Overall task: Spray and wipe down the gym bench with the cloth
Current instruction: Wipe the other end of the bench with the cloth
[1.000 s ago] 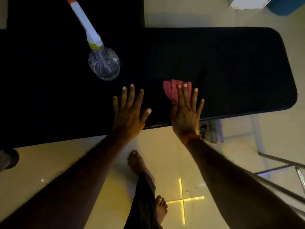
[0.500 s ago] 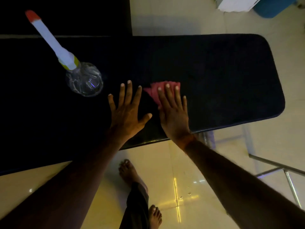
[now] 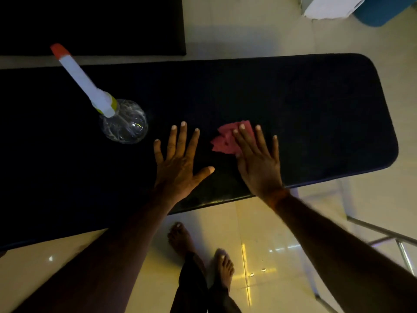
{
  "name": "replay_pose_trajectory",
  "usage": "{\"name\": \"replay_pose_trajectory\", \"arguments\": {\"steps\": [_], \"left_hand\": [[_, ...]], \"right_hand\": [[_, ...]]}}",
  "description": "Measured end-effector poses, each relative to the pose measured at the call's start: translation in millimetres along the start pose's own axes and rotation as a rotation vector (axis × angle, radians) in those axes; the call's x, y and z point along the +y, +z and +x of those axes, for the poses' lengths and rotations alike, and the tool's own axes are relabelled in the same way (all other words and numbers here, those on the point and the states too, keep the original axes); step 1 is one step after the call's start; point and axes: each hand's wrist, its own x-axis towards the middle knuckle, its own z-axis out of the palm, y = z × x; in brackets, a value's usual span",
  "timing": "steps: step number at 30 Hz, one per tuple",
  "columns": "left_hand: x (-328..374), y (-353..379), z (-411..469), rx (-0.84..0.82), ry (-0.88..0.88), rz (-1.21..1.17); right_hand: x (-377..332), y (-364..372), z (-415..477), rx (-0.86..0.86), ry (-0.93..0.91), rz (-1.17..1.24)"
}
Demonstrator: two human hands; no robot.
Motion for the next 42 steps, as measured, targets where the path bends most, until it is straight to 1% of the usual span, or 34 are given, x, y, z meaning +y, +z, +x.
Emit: {"name": "replay_pose_trajectory", "arguments": {"steps": [1,3,4,5,6,8,9,10,12,13,14,15,17,18,20,21,22,23,24,25,26,27,28,29,30,31,32,35,36,37,38,40,41,42], "left_hand": [[-0.6,0.9,-0.1,0.012,0.003,0.006],[-1.4,3.4,-1.1,0.038,0.008,0.008],[-1.7,4.2,-2.5,0.052,0.007,0.003],[-1.7,4.0,-4.6,0.065,0.005,-0.007],[-1.7,3.3,-7.1,0.078,0.004,-0.024],[-2.6,3.0,-16.4,0.105,0.009,-0.055],[-4.4,3.9,-24.4,0.119,0.011,-0.053],[-6.9,6.0,-33.6,0.132,0.01,-0.044],[-11.8,11.2,-51.6,0.151,-0.004,-0.029],[-13.9,13.7,-59.1,0.155,-0.018,-0.027],[-15.9,15.7,-65.5,0.156,-0.033,-0.026],[-17.5,17.4,-70.8,0.157,-0.051,-0.026],[-21.5,19.0,-81.3,0.167,-0.099,-0.034],[-24.3,19.1,-86.4,0.178,-0.124,-0.036],[-30.3,18.5,-96.0,0.179,-0.148,-0.032],[-33.0,17.3,-99.7,0.171,-0.151,-0.028],[-35.6,15.8,-102.5,0.166,-0.158,-0.021],[-38.3,14.0,-104.3,0.162,-0.171,-0.014],[-40.9,12.2,-106.1,0.151,-0.185,-0.011],[-42.9,10.6,-107.5,0.14,-0.191,-0.013],[-44.9,9.3,-108.0,0.135,-0.192,-0.019],[-47.2,8.3,-108.8,0.139,-0.202,-0.033],[-50.5,7.0,-109.4,0.152,-0.228,-0.059],[-54.6,5.5,-110.5,0.169,-0.258,-0.087],[-58.7,4.2,-112.1,0.181,-0.282,-0.106],[-62.9,3.2,-113.4,0.186,-0.288,-0.11],[-66.8,2.5,-114.0,0.182,-0.277,-0.105],[-74.1,0.3,-111.9,0.155,-0.234,-0.086],[-75.1,0.0,-111.7,0.154,-0.235,-0.084],[-75.8,0.3,-111.7,0.161,-0.239,-0.085],[-76.6,0.6,-111.6,0.171,-0.24,-0.089],[-79.8,1.7,-111.2,0.193,-0.225,-0.104],[-82.1,2.5,-111.3,0.205,-0.212,-0.105],[-84.5,3.6,-110.7,0.211,-0.199,-0.098]], "right_hand": [[3.6,-1.8,13.2,0.03,0.097,0.008],[-16.4,0.8,27.9,0.064,0.288,0.114],[-34.4,4.8,23.2,0.071,0.313,0.177],[-50.4,10.0,10.9,0.062,0.255,0.215],[-58.5,13.6,-7.1,0.031,0.137,0.205],[-37.1,11.7,-34.8,-0.021,-0.113,0.105],[-17.2,6.8,-37.2,-0.032,-0.161,0.048],[-0.4,2.0,-35.3,-0.036,-0.122,0.011],[15.4,-5.6,-29.2,-0.019,0.164,0.091],[5.7,-4.0,-31.0,-0.007,0.282,0.167],[-15.2,0.6,-37.6,0.011,0.337,0.226],[-40.9,6.2,-48.9,0.023,0.319,0.257],[-82.1,18.8,-78.9,-0.009,0.14,0.255],[-87.7,22.5,-90.2,-0.03,0.034,0.228],[-67.8,22.9,-91.0,-0.034,-0.113,0.135],[-54.6,20.7,-85.7,-0.02,-0.107,0.096],[-46.3,18.0,-78.8,0.003,-0.028,0.095],[-46.1,16.1,-72.6,0.017,0.095,0.123],[-56.1,17.1,-69.2,0.024,0.213,0.175],[-74.7,19.8,-69.0,0.029,0.277,0.232],[-95.3,22.8,-72.7,0.028,0.251,0.258],[-113.0,27.2,-80.0,0.018,0.144,0.255],[-123.2,31.6,-86.8,0.002,-0.01,0.233],[-122.2,34.4,-87.3,-0.012,-0.157,0.2],[-113.7,35.2,-79.3,-0.007,-0.259,0.154],[-106.2,33.6,-66.3,0.009,-0.298,0.117],[-104.1,31.9,-51.4,0.035,-0.257,0.095],[-137.9,32.7,-31.8,0.059,0.093,0.182],[-155.1,34.8,-37.8,0.054,0.117,0.204],[-167.3,37.4,-47.7,0.038,0.054,0.201],[-169.6,39.3,-56.2,0.021,-0.053,0.171],[-149.3,35.8,-43.2,-0.008,-0.219,0.084],[-141.5,31.6,-25.5,0.006,-0.216,0.05],[-139.3,29.1,-5.9,0.038,-0.138,0.039]]}}
